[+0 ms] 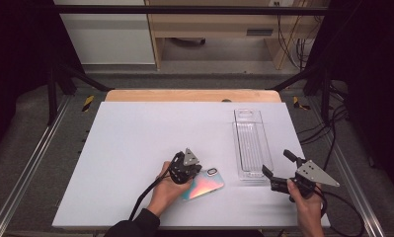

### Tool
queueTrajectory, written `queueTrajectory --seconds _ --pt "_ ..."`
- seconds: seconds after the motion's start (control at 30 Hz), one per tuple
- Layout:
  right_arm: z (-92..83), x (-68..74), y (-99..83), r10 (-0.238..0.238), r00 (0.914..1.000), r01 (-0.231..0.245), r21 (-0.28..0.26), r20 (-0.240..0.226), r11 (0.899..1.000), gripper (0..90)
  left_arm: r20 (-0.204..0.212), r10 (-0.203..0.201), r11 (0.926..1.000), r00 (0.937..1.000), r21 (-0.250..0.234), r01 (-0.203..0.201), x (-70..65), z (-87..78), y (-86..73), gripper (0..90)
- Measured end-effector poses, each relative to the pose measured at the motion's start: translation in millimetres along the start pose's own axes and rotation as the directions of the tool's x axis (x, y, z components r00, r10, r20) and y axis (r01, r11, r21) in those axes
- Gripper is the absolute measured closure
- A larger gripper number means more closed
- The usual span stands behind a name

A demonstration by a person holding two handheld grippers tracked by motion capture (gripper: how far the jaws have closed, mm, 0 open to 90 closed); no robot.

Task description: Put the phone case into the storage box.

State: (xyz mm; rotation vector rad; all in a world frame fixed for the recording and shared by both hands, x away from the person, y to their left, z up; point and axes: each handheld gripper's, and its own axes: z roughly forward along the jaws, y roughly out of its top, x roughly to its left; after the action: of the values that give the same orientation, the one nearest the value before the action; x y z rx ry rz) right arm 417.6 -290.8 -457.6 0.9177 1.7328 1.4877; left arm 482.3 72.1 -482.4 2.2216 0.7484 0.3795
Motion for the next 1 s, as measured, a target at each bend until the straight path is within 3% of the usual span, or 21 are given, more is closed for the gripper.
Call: queueTrajectory --seconds 0.13,0.2,0.3,0.4,0.47,0.5,0.53,0.6,1.0 --pt "-0.4 0.0 0.1 0.0 1.0 0.0 0.0 0.001 1.0 5.4 -0.003 -0.017 0.9984 0.9998 -0.054 0.017 2.4 -8.0 1.4 90.0" --pt "-0.8 -0.1 0.1 0.0 1.0 0.0 0.0 0.002 1.0 5.4 -0.015 -0.019 0.9966 0.9997 -0.081 0.017 3.3 -14.3 3.2 85.3" --pt "-1.0 -0.2 0.2 0.004 1.0 -0.004 -0.001 0.004 1.0 5.4 -0.02 0.011 0.9947 0.9997 -0.102 -0.013 3.9 -25.6 5.1 67.9" --pt "-0.7 -0.1 0.1 0.002 1.0 -0.002 -0.001 0.002 1.0 5.2 -0.014 0.03 0.9954 0.9994 -0.09 -0.031 3.8 -33.6 4.8 45.0" --pt "-0.7 0.0 0.2 0.002 1.0 -0.002 0.0 0.003 1.0 5.2 0.005 0.041 0.9949 0.9991 -0.092 -0.041 2.8 -38.2 3.1 32.0" --pt "-0.8 0.0 0.2 0.003 1.0 -0.003 0.001 0.004 1.0 5.2 0.017 0.055 0.9946 0.9983 -0.089 -0.053 2.3 -40.2 2.1 20.7" --pt "-0.8 0.0 0.2 0.003 1.0 -0.003 0.001 0.004 1.0 5.2 0.028 0.062 0.9947 0.9976 -0.084 -0.06 1.7 -41.3 1.4 20.7" --pt "-0.6 0.0 0.1 0.002 1.0 -0.002 0.001 0.004 1.0 5.2 0.065 0.076 0.9953 0.995 -0.066 -0.071 -0.5 -43.2 -0.6 12.2" --pt "-0.9 0.4 0.1 0.004 1.0 -0.004 0.004 0.004 1.0 5.1 0.099 0.095 0.9951 0.9906 0.021 -0.097 -4.7 -44.5 -9.4 7.9"
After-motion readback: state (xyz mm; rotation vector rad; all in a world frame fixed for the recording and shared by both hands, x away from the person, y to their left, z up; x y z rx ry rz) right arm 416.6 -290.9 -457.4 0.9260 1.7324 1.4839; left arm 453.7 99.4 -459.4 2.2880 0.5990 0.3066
